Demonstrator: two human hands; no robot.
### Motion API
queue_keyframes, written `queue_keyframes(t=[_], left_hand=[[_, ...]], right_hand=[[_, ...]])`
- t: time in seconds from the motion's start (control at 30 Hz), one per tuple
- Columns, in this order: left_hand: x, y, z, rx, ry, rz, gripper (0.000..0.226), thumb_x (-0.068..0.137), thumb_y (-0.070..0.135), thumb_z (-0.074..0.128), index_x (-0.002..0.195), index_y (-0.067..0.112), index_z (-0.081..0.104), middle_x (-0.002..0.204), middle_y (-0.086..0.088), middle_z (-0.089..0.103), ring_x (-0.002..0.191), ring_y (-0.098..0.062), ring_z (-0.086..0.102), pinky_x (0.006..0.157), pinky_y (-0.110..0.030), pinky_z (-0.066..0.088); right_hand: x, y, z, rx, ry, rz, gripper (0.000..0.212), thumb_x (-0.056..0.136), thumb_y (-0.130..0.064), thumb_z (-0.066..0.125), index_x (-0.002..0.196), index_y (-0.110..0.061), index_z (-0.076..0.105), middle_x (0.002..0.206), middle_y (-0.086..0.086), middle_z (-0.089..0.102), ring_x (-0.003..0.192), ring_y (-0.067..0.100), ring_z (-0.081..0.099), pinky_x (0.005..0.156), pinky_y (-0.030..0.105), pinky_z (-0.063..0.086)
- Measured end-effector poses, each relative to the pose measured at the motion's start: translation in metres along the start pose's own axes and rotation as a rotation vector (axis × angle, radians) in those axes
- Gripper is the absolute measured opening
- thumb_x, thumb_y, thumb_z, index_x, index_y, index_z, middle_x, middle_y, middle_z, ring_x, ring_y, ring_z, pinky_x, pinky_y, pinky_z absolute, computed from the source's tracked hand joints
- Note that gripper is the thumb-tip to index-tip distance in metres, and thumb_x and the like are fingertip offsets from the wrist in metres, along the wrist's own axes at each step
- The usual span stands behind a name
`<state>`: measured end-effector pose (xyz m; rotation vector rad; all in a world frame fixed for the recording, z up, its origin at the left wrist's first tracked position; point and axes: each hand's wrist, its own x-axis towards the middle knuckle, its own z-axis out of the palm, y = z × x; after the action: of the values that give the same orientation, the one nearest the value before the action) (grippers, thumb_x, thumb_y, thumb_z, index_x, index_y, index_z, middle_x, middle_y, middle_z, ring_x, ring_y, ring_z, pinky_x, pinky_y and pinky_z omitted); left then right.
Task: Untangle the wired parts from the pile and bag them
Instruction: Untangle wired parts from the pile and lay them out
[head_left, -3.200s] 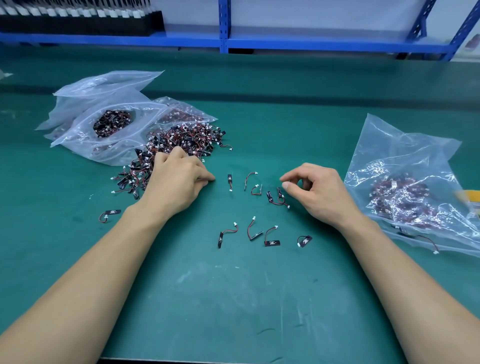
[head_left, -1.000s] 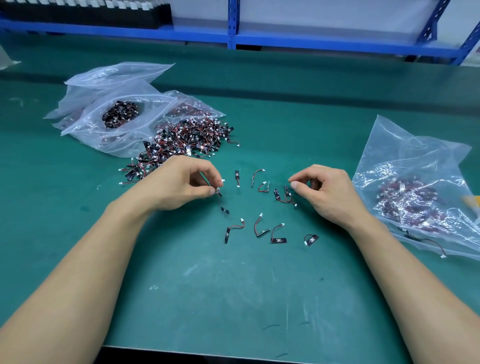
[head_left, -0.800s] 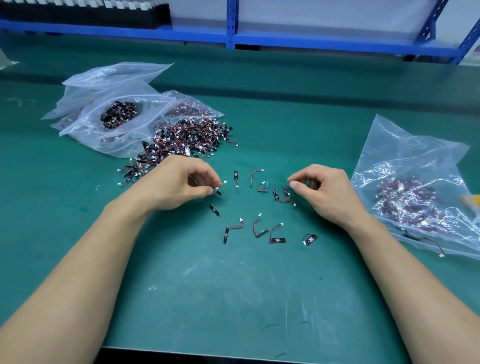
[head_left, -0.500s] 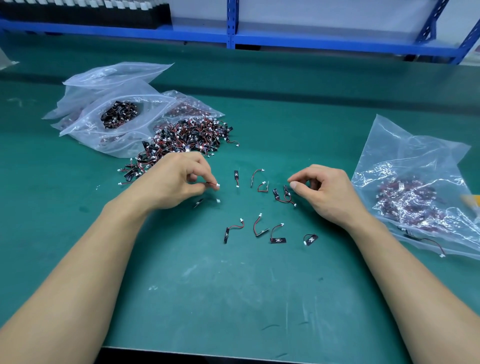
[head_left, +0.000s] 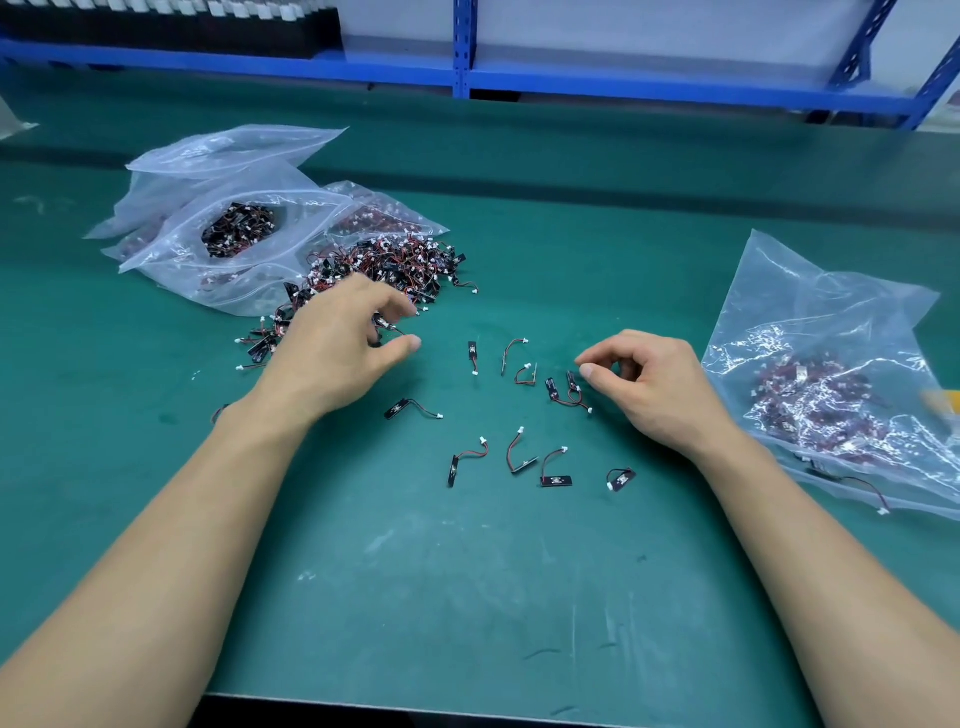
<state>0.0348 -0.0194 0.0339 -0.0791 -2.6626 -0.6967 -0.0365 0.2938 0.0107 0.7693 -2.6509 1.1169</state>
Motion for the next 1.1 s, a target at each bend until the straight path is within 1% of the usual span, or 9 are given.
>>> queue_keyframes(t=[0.2, 0.43, 0.53, 0.63, 0.7, 0.8, 0.87, 0.97, 1.1], left_hand=[[-0.004, 0.007, 0.001, -0.106, -0.374, 0.007, 0.017, 0.075, 0.027, 0.086, 0.087, 0.029, 0.075, 0.07, 0.016, 0.071, 0.064, -0.004, 0.065, 0.07, -0.024, 0.053], [-0.01, 0.02, 0.012, -0.289, -0.566, -0.023, 0.015, 0.077, 0.023, 0.085, 0.087, 0.027, 0.074, 0.068, 0.007, 0.071, 0.051, -0.013, 0.067, 0.051, -0.017, 0.049], [-0.009, 0.021, 0.014, -0.292, -0.518, 0.001, 0.013, 0.077, 0.028, 0.084, 0.084, 0.029, 0.074, 0.068, 0.01, 0.07, 0.048, -0.005, 0.06, 0.052, -0.014, 0.044], [-0.006, 0.018, 0.015, -0.229, -0.229, 0.034, 0.007, 0.084, 0.027, 0.078, 0.082, 0.031, 0.073, 0.07, 0.016, 0.067, 0.057, -0.003, 0.054, 0.059, -0.011, 0.04], [-0.005, 0.02, 0.019, -0.199, -0.12, 0.08, 0.011, 0.091, 0.018, 0.071, 0.097, 0.028, 0.072, 0.082, 0.016, 0.067, 0.072, -0.005, 0.058, 0.068, -0.009, 0.04], [-0.004, 0.024, 0.029, -0.138, -0.199, 0.151, 0.033, 0.097, 0.014, 0.059, 0.129, 0.02, 0.062, 0.124, 0.007, 0.063, 0.109, -0.009, 0.057, 0.095, -0.016, 0.04], [-0.003, 0.026, 0.036, -0.086, -0.3, 0.181, 0.043, 0.099, 0.015, 0.054, 0.142, 0.018, 0.051, 0.143, 0.003, 0.052, 0.131, -0.012, 0.045, 0.111, -0.023, 0.03], [-0.001, 0.026, 0.042, -0.031, -0.367, 0.173, 0.047, 0.102, 0.021, 0.05, 0.148, 0.021, 0.043, 0.148, 0.004, 0.048, 0.136, -0.01, 0.039, 0.111, -0.02, 0.023], [-0.002, 0.024, 0.04, -0.048, -0.331, 0.19, 0.045, 0.099, 0.023, 0.052, 0.144, 0.022, 0.048, 0.136, 0.006, 0.056, 0.127, -0.012, 0.045, 0.109, -0.025, 0.03]], right_hand=[[-0.001, 0.0, 0.0, 0.008, 0.001, 0.006, 0.006, 0.088, -0.016, 0.074, 0.086, -0.021, 0.077, 0.069, -0.03, 0.058, 0.058, 0.008, 0.046, 0.06, 0.01, 0.035], [0.0, 0.0, 0.001, 0.012, -0.005, 0.015, 0.009, 0.088, -0.016, 0.073, 0.084, -0.024, 0.077, 0.069, -0.028, 0.059, 0.058, 0.008, 0.046, 0.059, 0.011, 0.036], [0.0, 0.0, 0.001, 0.02, 0.0, 0.018, 0.007, 0.088, -0.016, 0.073, 0.085, -0.022, 0.077, 0.068, -0.022, 0.061, 0.057, 0.007, 0.046, 0.06, 0.011, 0.037], [0.001, 0.0, 0.0, 0.028, 0.002, 0.024, 0.008, 0.087, -0.016, 0.074, 0.085, -0.023, 0.077, 0.069, -0.018, 0.061, 0.057, 0.008, 0.046, 0.061, 0.011, 0.038], [0.001, 0.0, 0.0, 0.023, 0.001, 0.021, 0.008, 0.087, -0.017, 0.073, 0.085, -0.024, 0.076, 0.069, -0.023, 0.06, 0.058, 0.008, 0.046, 0.06, 0.01, 0.037], [0.001, -0.001, 0.001, 0.013, -0.001, 0.015, 0.009, 0.087, -0.017, 0.073, 0.086, -0.026, 0.076, 0.071, -0.031, 0.058, 0.059, 0.008, 0.047, 0.061, 0.009, 0.036], [0.0, -0.001, 0.001, 0.014, -0.004, 0.017, 0.01, 0.087, -0.017, 0.073, 0.086, -0.027, 0.075, 0.071, -0.031, 0.058, 0.059, 0.008, 0.047, 0.061, 0.009, 0.037], [0.001, 0.0, 0.0, 0.029, -0.001, 0.027, 0.012, 0.087, -0.017, 0.073, 0.085, -0.028, 0.075, 0.069, -0.025, 0.059, 0.058, 0.008, 0.046, 0.06, 0.009, 0.035], [0.001, -0.001, 0.001, 0.022, -0.001, 0.027, 0.011, 0.087, -0.018, 0.073, 0.085, -0.029, 0.075, 0.074, -0.015, 0.062, 0.059, 0.007, 0.047, 0.06, 0.009, 0.036]])
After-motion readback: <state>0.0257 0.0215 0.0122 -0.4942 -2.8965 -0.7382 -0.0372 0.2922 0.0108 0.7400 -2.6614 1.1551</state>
